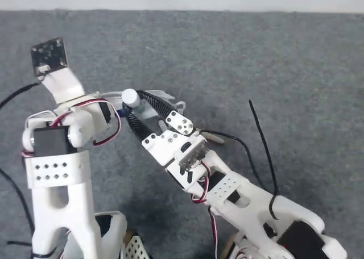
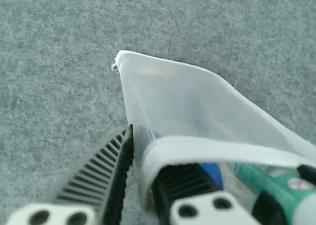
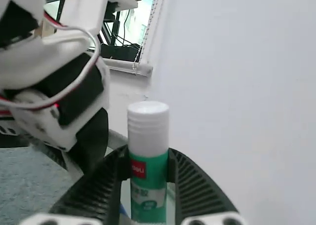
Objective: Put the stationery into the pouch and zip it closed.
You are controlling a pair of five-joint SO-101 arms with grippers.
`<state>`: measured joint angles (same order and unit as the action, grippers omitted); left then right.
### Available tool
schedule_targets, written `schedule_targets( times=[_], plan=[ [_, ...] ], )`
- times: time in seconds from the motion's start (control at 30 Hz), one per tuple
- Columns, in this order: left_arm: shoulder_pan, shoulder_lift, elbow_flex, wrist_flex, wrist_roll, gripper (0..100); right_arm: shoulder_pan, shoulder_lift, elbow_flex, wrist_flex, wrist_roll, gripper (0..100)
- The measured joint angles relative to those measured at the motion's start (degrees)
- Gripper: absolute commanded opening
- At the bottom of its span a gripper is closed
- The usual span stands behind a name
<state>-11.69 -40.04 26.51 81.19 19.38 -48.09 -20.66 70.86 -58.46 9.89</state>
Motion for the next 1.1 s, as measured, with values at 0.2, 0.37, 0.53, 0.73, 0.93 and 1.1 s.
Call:
schedule_targets(
  times=[0.2,0.37,0.53,0.73,0.93,1.1],
  plan=[
    [0.0,0.0,0.0,0.0,0.0,1,0.18,0.18,0.09,-0.35,7.91,15.2],
    [-0.09,0.0,0.0,0.0,-0.09,1,-1.93,0.09,2.46,-0.79,14.15,14.7],
    [0.09,0.0,0.0,0.0,-0.18,1,-2.2,-0.18,3.96,-0.97,15.03,14.5],
    [0.09,0.0,0.09,0.0,-0.35,1,-2.37,-0.62,5.1,-0.97,15.03,14.5],
    [0.09,0.0,0.09,0.0,-0.35,1,-2.37,-3.6,7.65,-0.35,15.03,14.5],
    [0.09,0.0,0.09,0.0,-0.35,1,-2.29,-12.22,8.18,12.66,14.68,14.5]
  ],
)
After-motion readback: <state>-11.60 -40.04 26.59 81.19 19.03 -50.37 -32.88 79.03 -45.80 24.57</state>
